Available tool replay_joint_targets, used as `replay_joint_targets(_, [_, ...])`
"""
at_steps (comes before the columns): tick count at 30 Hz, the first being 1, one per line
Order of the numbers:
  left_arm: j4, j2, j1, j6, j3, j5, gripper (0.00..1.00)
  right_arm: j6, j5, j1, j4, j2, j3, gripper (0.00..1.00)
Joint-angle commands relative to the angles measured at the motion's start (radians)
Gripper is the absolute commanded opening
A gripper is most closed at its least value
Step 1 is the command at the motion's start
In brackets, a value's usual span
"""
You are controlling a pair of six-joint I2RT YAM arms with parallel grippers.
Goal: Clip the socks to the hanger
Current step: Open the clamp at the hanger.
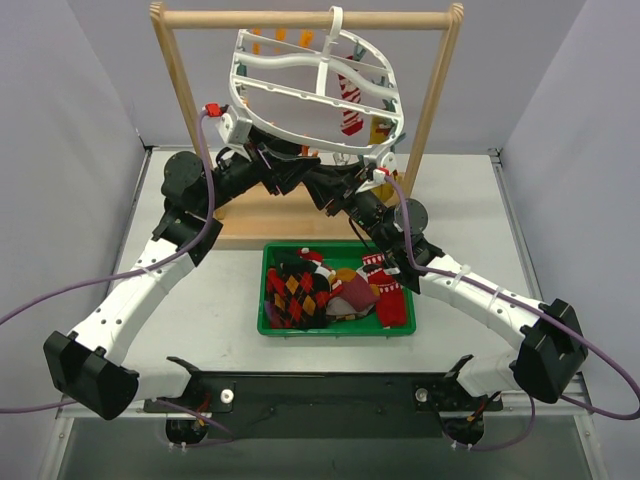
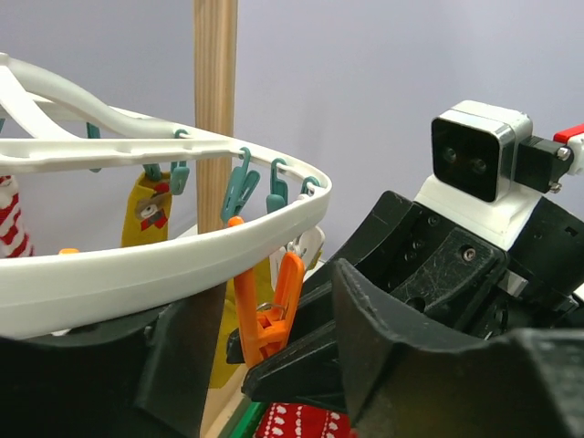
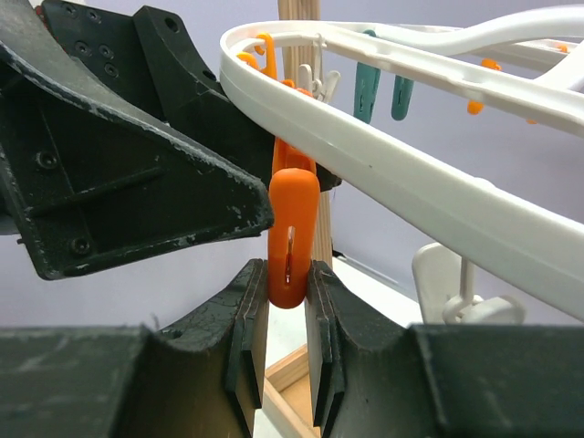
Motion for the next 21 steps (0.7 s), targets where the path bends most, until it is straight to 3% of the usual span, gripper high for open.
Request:
replay_joint_targets(1, [0.012,-0.011,-0.005,0.02,0.02,-0.003,0.47,-0.012,-0.017,0.009,0.058,-0.038,0.049,0.0])
replay_joint_targets(9, [0.004,-0.045,-0.005,0.019,-0.043,-0.04,0.33,-0.034,-0.016,0.008,0.015,-0.032,0.063,0.0])
replay_joint_targets(14, [-0.013,-0.047,0.004,-0.001,-0.04,-0.119,0.01,-0.06,0.003,0.021,-0.018,-0.024,0.078,0.0])
replay_joint_targets(21, [-0.071,-0.057,0.008,-0.053,-0.042,-0.186,0.0,-0.083,0.036,0.027,-0.051,-0.027,0.096,0.0])
